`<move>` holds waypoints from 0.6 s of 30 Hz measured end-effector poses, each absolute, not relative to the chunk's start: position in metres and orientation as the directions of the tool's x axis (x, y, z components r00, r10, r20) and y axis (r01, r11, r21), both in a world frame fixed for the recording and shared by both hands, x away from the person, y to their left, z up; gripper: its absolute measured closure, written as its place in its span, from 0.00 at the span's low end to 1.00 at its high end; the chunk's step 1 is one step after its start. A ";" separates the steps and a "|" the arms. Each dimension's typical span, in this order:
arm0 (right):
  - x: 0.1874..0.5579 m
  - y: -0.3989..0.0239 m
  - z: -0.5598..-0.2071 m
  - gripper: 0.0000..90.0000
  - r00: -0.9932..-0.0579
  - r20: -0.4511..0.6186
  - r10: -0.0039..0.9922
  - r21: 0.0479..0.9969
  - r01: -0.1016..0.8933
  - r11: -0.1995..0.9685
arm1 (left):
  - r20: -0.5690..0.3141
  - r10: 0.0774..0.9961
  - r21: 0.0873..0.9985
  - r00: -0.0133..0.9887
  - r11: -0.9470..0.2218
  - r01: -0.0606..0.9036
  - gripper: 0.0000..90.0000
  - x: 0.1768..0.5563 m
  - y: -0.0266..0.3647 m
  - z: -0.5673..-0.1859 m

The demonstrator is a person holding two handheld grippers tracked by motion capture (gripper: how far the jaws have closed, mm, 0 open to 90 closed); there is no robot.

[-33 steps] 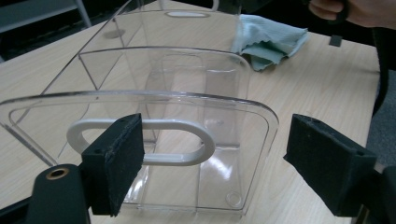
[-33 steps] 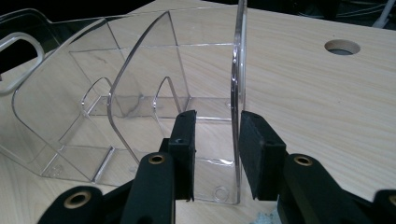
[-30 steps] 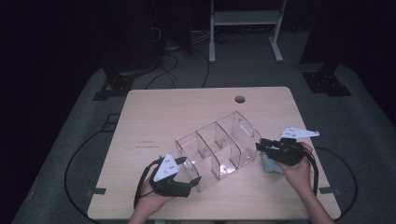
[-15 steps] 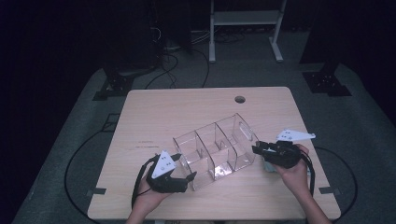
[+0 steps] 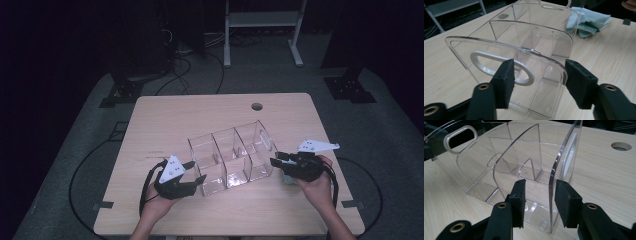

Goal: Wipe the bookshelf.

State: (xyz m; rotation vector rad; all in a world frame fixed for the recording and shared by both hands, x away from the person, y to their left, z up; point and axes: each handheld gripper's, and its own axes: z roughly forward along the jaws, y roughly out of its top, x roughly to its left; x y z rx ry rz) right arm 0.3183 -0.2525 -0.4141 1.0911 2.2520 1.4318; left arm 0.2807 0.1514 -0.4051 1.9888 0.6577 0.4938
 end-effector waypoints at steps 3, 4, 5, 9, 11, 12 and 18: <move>0.317 -0.253 -0.414 0.67 -0.685 0.169 0.708 0.860 0.454 0.233 | 0.067 0.630 0.881 0.774 -0.402 0.250 0.52 0.287 0.152 -0.405; 0.317 -0.254 -0.414 0.67 -0.686 0.168 0.708 0.860 0.453 0.236 | 0.069 0.630 0.881 0.774 -0.403 0.249 0.53 0.289 0.152 -0.404; 0.316 -0.254 -0.414 0.67 -0.686 0.167 0.708 0.860 0.452 0.236 | 0.069 0.631 0.881 0.773 -0.402 0.249 0.55 0.291 0.153 -0.405; 0.315 -0.256 -0.414 0.67 -0.684 0.165 0.711 0.860 0.453 0.237 | 0.070 0.637 0.879 0.768 -0.404 0.254 0.57 0.299 0.154 -0.404; 0.314 -0.257 -0.414 0.67 -0.684 0.162 0.712 0.858 0.453 0.240 | 0.066 0.644 0.880 0.762 -0.397 0.259 0.57 0.304 0.155 -0.404; 0.314 -0.257 -0.414 0.68 -0.683 0.159 0.713 0.860 0.451 0.240 | 0.064 0.646 0.880 0.760 -0.396 0.263 0.58 0.305 0.156 -0.404; 0.315 -0.259 -0.415 0.71 -0.680 0.157 0.716 0.854 0.458 0.247 | 0.055 0.670 0.881 0.740 -0.381 0.280 0.58 0.317 0.161 -0.404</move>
